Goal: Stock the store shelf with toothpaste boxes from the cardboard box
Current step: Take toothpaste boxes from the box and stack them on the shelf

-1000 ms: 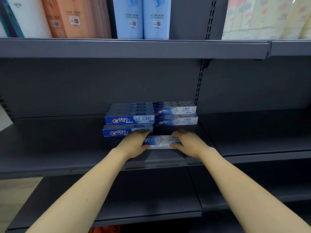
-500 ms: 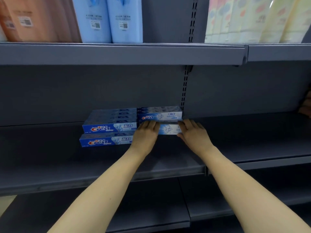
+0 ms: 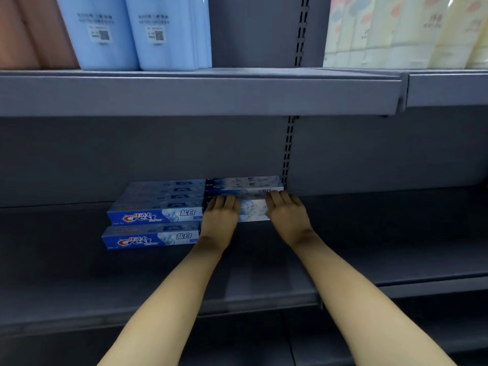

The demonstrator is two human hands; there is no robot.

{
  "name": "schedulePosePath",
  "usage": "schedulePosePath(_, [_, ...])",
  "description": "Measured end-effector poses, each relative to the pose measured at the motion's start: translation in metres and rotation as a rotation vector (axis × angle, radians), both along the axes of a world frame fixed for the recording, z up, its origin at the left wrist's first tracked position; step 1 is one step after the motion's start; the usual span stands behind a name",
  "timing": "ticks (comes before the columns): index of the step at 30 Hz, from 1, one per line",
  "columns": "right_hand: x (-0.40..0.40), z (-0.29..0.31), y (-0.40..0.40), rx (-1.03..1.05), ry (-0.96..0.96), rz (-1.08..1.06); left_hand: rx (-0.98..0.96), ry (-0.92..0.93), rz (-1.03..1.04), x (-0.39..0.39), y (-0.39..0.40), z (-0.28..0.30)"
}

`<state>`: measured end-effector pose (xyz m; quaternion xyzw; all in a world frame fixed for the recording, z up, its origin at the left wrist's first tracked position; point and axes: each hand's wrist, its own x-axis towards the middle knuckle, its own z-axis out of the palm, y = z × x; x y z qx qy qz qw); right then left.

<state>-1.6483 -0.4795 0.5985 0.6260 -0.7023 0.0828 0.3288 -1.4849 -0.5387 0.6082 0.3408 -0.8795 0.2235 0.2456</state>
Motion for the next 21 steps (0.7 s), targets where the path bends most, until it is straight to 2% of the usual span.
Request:
schedulePosePath(16, [-0.009,-0.005,-0.021,-0.067,-0.09,0.056,0.012,0.012,-0.006,-0.009,-0.023,0.003])
schedulePosePath(21, [-0.008,0.003,-0.026,-0.042,-0.097,0.036,0.061,-0.047,0.021,-0.008,-0.031,0.006])
